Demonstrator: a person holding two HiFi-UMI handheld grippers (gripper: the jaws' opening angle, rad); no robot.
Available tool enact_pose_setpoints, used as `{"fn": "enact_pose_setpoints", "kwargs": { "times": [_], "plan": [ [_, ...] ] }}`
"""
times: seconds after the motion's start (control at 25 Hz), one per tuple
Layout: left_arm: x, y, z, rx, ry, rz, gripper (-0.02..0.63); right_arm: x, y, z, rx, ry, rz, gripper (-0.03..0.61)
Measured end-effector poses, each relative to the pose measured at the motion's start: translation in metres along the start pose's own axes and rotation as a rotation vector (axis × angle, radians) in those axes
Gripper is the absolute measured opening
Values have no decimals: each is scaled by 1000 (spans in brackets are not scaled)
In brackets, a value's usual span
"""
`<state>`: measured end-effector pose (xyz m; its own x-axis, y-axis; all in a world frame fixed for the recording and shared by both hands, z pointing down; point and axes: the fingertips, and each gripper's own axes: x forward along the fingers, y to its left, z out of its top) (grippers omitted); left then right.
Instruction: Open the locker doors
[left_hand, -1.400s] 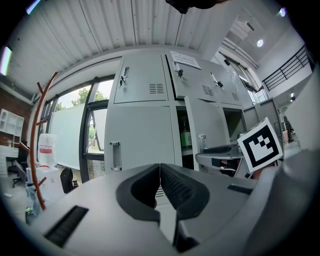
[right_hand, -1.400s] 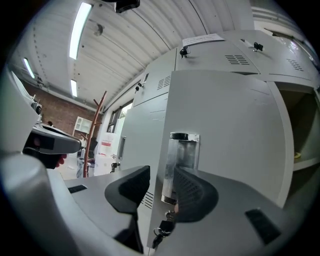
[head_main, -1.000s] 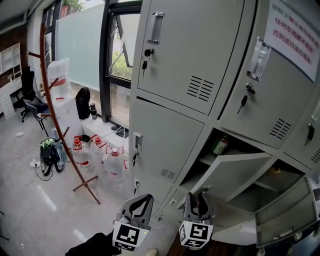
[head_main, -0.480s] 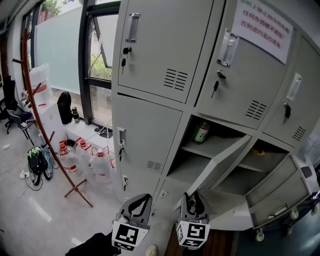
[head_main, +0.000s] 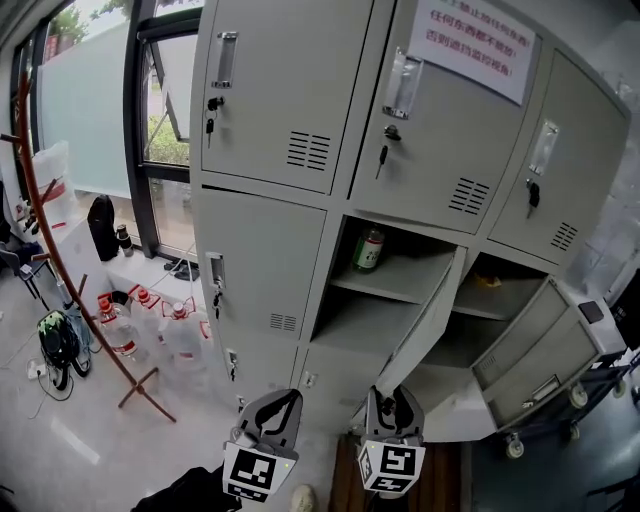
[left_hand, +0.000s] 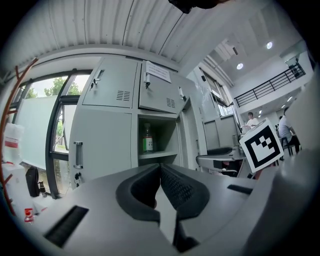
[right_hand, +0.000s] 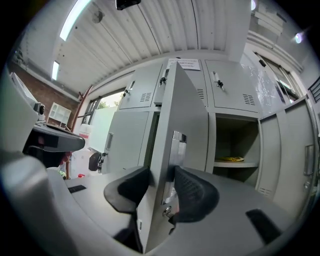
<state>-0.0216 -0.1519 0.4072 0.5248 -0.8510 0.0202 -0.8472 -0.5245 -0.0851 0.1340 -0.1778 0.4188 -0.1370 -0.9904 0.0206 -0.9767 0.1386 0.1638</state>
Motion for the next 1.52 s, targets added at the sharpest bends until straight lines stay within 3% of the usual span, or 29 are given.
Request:
{"fn": "enact_pose_setpoints", "kwargs": {
  "times": [0.76,1.52],
  "plan": [
    [20,-67,7,11,-21,-159,23,-55,-69,-14,-9,23,-191,129],
    [53,-103,0,-2,-7,-231,23,-69,-132,-27,5,38,-289,114]
  ]
}}
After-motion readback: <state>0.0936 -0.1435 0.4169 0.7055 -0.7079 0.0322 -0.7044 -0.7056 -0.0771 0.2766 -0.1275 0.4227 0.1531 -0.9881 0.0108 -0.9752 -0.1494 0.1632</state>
